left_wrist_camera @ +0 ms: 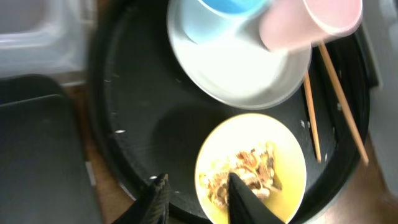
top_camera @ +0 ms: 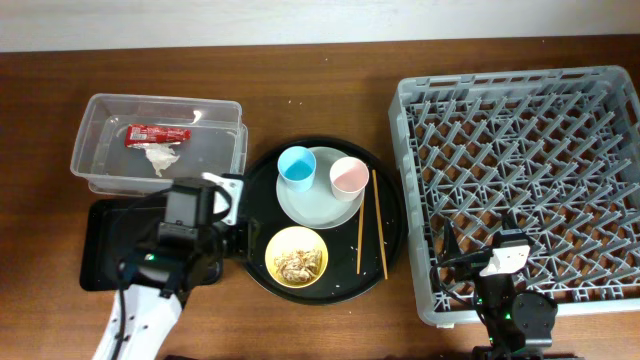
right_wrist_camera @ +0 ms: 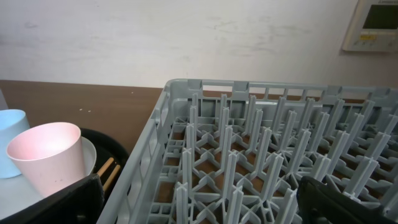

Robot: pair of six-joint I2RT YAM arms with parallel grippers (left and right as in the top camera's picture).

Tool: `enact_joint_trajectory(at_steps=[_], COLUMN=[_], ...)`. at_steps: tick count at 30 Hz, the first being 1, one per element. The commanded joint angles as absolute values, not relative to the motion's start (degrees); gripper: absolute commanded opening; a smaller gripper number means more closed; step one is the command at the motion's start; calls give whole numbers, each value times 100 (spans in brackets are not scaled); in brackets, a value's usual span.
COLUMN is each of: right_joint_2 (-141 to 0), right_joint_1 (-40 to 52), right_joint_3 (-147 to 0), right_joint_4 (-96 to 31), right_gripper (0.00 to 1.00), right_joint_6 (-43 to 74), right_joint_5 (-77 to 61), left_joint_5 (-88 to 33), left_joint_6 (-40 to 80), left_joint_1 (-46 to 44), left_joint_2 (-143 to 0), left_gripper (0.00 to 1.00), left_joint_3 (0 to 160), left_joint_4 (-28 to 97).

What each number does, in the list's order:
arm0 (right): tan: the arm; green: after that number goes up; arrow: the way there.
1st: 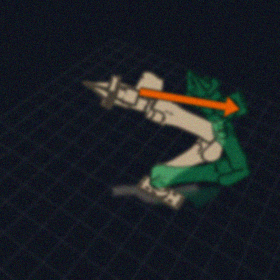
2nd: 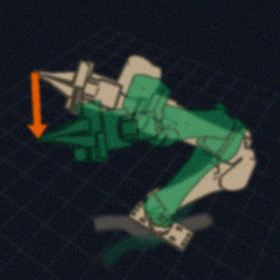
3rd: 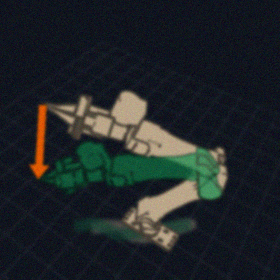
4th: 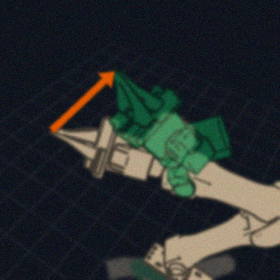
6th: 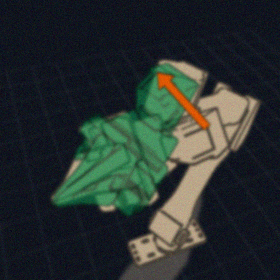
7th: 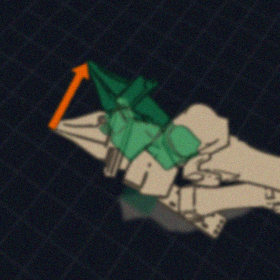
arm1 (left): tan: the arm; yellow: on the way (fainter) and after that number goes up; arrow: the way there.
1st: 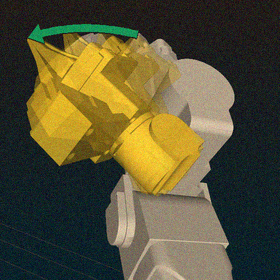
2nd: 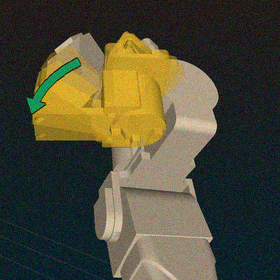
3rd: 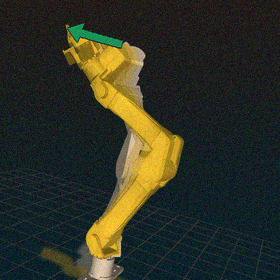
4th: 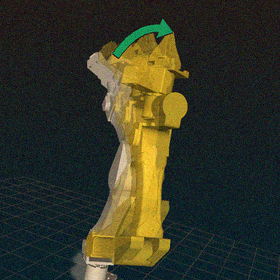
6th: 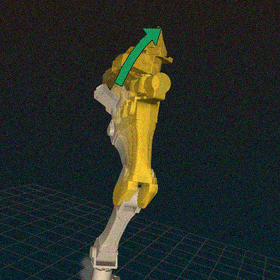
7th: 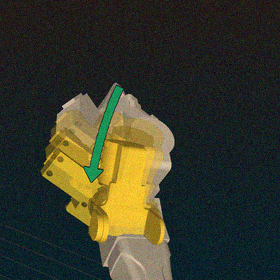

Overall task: Sort waste into correct bins and load items into the dishwasher rack
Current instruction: 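Grasp the rim of the yellow bowl of peanut shells with left gripper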

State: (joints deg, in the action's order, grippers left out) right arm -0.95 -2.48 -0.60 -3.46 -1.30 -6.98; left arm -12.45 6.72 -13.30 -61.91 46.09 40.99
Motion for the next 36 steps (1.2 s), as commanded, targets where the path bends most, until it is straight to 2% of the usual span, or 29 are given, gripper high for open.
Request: enact_joint_trajectory(at_steps=[1, 7, 8, 10, 12, 16, 19, 22, 24, 28, 31, 33, 35, 36], right_joint_2=[-84, -84, -84, -84, -84, -84, -84, -84, -84, -84, -84, -84, -84, -84], right_joint_1=[-270, -270, -270, -270, -270, -270, -270, -270, -270, -270, -270, -270, -270, -270], right_joint_3=[-32, -32, -32, -32, -32, -32, -32, -32, -32, -32, -32, -32, -32, -32], right_joint_4=[-370, -370, -370, -370, -370, -370, -370, -370, -370, -370, -370, -370, -370, -370], right_gripper=[98, 98, 98, 98, 98, 98, 98, 98, 98, 98, 98, 98, 98, 98], right_joint_6=[-108, -108, -108, -108, -108, -108, -108, -108, -108, -108, -108, -108, -108, -108], right_joint_5=[-731, -729, -731, -729, -731, -731, -731, -731, -729, -729, -731, -731, -731, -731], left_joint_5=[-1376, -1376, -1376, -1374, -1140, -668, 161, 1194, 1455, 1306, -154, -993, -873, -735], left_joint_6=[290, 141, 141, 141, 143, 148, 259, 711, 749, 749, 735, 552, 552, 552], left_joint_1=[-1848, -2128, -2128, -2128, -2128, -2126, -2121, -2121, -2121, -2121, -2123, -2128, -2123, -2121], left_joint_2=[-6689, -8029, -8117, -8254, -8256, -8259, -8259, -8259, -8259, -8230, -8193, -8193, -8195, -8195], left_gripper=[42, 40, 33, 28, 17, 16, 11, 11, 12, 13, 13, 37, 56, 99], left_joint_3=[4678, 4678, 4678, 4678, 4678, 4678, 4678, 4678, 4681, 5037, 6012, 6307, 6307, 6307], left_joint_4=[4121, 4171, 4189, 4189, 4185, 4169, 4150, 4007, 3778, 4021, 5175, 5492, 5470, 5400])
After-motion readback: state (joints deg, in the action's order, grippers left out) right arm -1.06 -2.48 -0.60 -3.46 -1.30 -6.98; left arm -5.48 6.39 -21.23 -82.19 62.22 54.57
